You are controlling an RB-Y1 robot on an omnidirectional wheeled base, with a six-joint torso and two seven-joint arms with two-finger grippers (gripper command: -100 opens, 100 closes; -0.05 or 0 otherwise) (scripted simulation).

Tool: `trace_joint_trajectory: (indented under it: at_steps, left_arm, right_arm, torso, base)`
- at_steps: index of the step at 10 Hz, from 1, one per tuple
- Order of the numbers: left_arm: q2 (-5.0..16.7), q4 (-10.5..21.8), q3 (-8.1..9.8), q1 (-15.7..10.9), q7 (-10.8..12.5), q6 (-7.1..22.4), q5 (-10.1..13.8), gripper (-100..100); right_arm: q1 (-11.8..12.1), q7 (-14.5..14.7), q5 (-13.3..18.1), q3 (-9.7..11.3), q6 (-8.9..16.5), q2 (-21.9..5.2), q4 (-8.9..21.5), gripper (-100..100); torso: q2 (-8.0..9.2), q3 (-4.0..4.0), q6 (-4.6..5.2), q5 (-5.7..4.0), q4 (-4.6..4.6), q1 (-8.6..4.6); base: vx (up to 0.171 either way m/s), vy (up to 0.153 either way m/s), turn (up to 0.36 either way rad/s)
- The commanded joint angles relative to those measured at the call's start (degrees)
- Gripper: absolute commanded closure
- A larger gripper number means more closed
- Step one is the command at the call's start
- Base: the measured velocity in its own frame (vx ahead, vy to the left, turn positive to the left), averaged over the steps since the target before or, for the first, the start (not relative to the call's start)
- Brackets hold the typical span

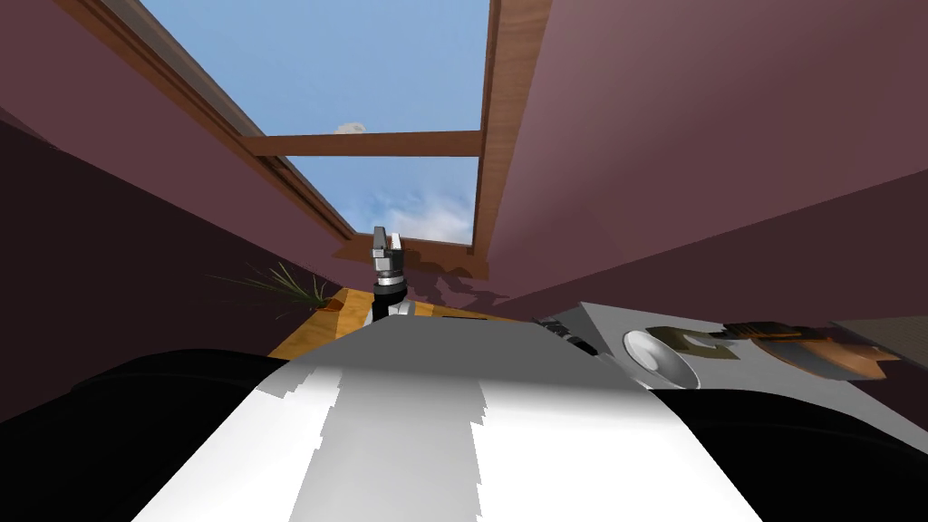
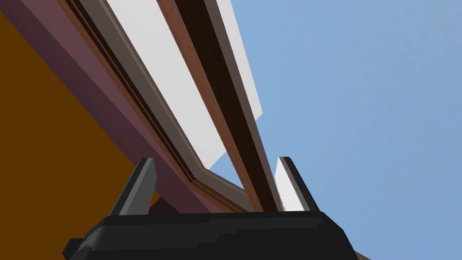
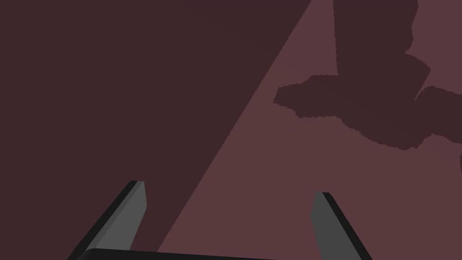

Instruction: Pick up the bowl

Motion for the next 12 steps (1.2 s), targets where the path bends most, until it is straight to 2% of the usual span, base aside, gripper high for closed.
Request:
trace_joint_trajectory:
  at_steps: [1, 2, 3, 4, 5, 6, 7, 8, 9, 10, 11, 12]
  left_arm:
    - [0.00, 0.00, 0.00, 0.00, 0.00, 0.00, 0.00, 0]
    - [0.00, 0.00, 0.00, 0.00, 0.00, 0.00, 0.00, 0]
    - [0.00, 0.00, 0.00, 0.00, 0.00, 0.00, 0.00, 0]
    - [0.00, 0.00, 0.00, 0.00, 0.00, 0.00, 0.00, 0]
    - [0.00, 0.00, 0.00, 0.00, 0.00, 0.00, 0.00, 0]
    - [0.00, 0.00, 0.00, 0.00, 0.00, 0.00, 0.00, 0]
    - [0.00, 0.00, 0.00, 0.00, 0.00, 0.00, 0.00, 0]
    - [0.00, 0.00, 0.00, 0.00, 0.00, 0.00, 0.00, 0]
    - [0.00, 0.00, 0.00, 0.00, 0.00, 0.00, 0.00, 0]
    - [0.00, 0.00, 0.00, 0.00, 0.00, 0.00, 0.00, 0]
    - [0.00, 0.00, 0.00, 0.00, 0.00, 0.00, 0.00, 0]
    - [0.00, 0.00, 0.00, 0.00, 0.00, 0.00, 0.00, 0]
  right_arm:
    - [0.53, 1.65, 1.14, 0.18, 1.35, -2.11, 2.86, -100]
    - [0.53, 1.65, 1.14, 0.18, 1.35, -2.11, 3.71, -100]
    - [0.54, 2.82, 2.04, 0.46, 2.30, -3.98, 5.81, -100]
    - [0.54, 2.82, 2.04, 0.46, 2.30, -3.98, 7.50, -100]
    - [0.51, 3.91, 2.90, 0.74, 3.23, -5.70, 9.92, -100]
    - [0.51, 3.91, 2.90, 0.74, 3.23, -5.70, 11.17, -100]
    - [0.46, 4.93, 3.70, 1.03, 4.15, -7.25, 13.90, -100]
    - [0.46, 4.93, 3.70, 1.03, 4.15, -7.25, 14.36, -100]
    - [0.39, 5.86, 4.44, 1.33, 5.05, -8.65, 17.33, -100]
    - [0.39, 5.86, 4.44, 1.33, 5.05, -8.65, 17.33, -100]
    - [0.29, 6.70, 5.12, 1.64, 5.93, -9.89, 20.08, -100]
    - [0.18, 7.44, 5.72, 1.95, 6.80, -11.03, 21.46, -100]
  torso:
    - [0.00, 0.00, 0.00, 0.00, 0.00, 0.00]
    - [-0.06, -0.03, 0.00, 0.01, -0.01, 0.02]
    - [-0.02, -0.01, -0.01, -0.01, 0.00, -0.01]
    - [0.02, 0.01, -0.01, -0.01, 0.01, 0.00]
    - [0.06, 0.03, 0.00, -0.01, 0.01, -0.02]
    - [0.02, 0.01, -0.01, 0.00, 0.01, 0.01]
    - [0.03, 0.02, 0.00, 0.00, 0.01, 0.00]
    - [0.04, 0.02, -0.01, -0.01, 0.01, 0.00]
    - [0.07, 0.04, 0.01, -0.01, 0.02, -0.05]
    - [0.07, 0.04, 0.00, -0.01, 0.02, -0.05]
    - [0.08, 0.05, 0.00, -0.03, 0.02, -0.07]
    - [0.06, 0.04, 0.00, -0.01, 0.02, -0.07]
  base:
    - [0.085, 0.056, 0.062]
    - [0.062, 0.045, 0.022]
    - [0.053, 0.049, 0.063]
    - [0.045, 0.043, 0.025]
    - [0.058, 0.056, 0.040]
    - [0.054, 0.049, 0.026]
    - [0.054, 0.046, 0.046]
    - [0.043, 0.032, 0.015]
    - [0.047, 0.032, 0.024]
    - [0.043, 0.027, 0.015]
    - [0.050, 0.027, 0.022]
    - [0.060, 0.032, 0.022]
